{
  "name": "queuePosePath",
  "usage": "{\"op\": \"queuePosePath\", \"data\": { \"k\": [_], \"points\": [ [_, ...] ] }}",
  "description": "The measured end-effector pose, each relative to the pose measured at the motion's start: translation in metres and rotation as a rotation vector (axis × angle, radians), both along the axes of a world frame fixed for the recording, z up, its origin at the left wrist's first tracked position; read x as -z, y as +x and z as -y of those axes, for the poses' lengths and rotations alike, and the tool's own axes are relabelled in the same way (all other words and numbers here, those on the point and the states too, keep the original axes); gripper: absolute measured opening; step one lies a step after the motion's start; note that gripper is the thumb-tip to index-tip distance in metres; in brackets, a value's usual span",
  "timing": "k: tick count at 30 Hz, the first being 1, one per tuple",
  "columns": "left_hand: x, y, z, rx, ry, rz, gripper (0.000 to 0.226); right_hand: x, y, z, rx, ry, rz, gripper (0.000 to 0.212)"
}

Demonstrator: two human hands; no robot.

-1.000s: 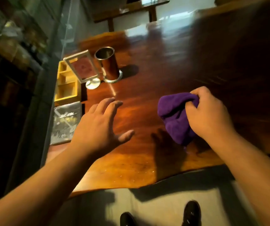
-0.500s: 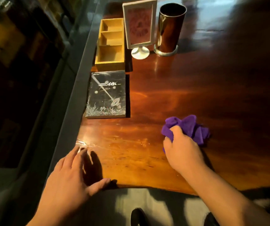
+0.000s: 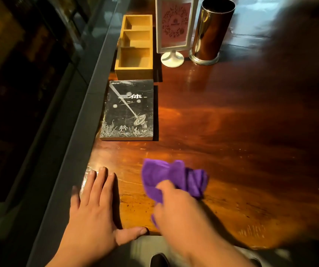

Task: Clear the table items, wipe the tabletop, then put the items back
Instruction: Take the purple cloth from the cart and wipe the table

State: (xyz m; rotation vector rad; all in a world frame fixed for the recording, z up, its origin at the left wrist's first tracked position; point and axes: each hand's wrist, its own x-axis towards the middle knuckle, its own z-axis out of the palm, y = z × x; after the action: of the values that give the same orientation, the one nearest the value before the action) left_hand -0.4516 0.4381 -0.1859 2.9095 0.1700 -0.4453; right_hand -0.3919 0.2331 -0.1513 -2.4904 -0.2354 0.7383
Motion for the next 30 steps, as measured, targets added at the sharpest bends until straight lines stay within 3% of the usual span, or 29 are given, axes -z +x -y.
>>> {"op": "queuePosePath", "data": {
  "k": [4,7,10,13,16,20,24,27,30],
  "points": [
    [0.012,-0.002,-0.001,0.009,-0.021,0.032,0.153,0.000,0.024,0.079,0.280,-0.032,0.052,0.022],
    [0.016,-0.003,-0.002,0.012,-0.018,0.056,0.153,0.006,0.057,0.075,0.382,0.037,0.085,0.010],
    [0.015,-0.002,-0.002,0.001,-0.010,0.049,0.153,0.014,0.071,0.012,0.236,0.080,0.142,0.011],
    [0.014,-0.002,-0.003,0.016,0.004,0.043,0.140,0.013,0.036,-0.056,-0.015,0.186,-0.015,0.011],
    [0.013,-0.004,-0.009,0.050,0.020,0.054,0.123,0.007,-0.004,-0.067,-0.185,0.164,-0.110,0.022],
    [0.010,-0.009,-0.018,0.040,-0.115,0.050,0.145,0.010,-0.003,-0.008,-0.054,0.139,-0.036,0.009],
    [0.009,-0.011,-0.019,0.026,-0.162,0.068,0.139,0.011,0.034,0.001,0.119,0.171,0.020,0.006],
    [0.011,-0.011,-0.020,0.022,-0.178,0.059,0.144,0.014,0.050,-0.053,-0.001,0.148,0.084,0.013],
    [0.009,-0.011,-0.021,0.036,-0.168,0.063,0.146,0.013,0.037,-0.099,-0.129,0.231,0.023,0.010]
  ]
}}
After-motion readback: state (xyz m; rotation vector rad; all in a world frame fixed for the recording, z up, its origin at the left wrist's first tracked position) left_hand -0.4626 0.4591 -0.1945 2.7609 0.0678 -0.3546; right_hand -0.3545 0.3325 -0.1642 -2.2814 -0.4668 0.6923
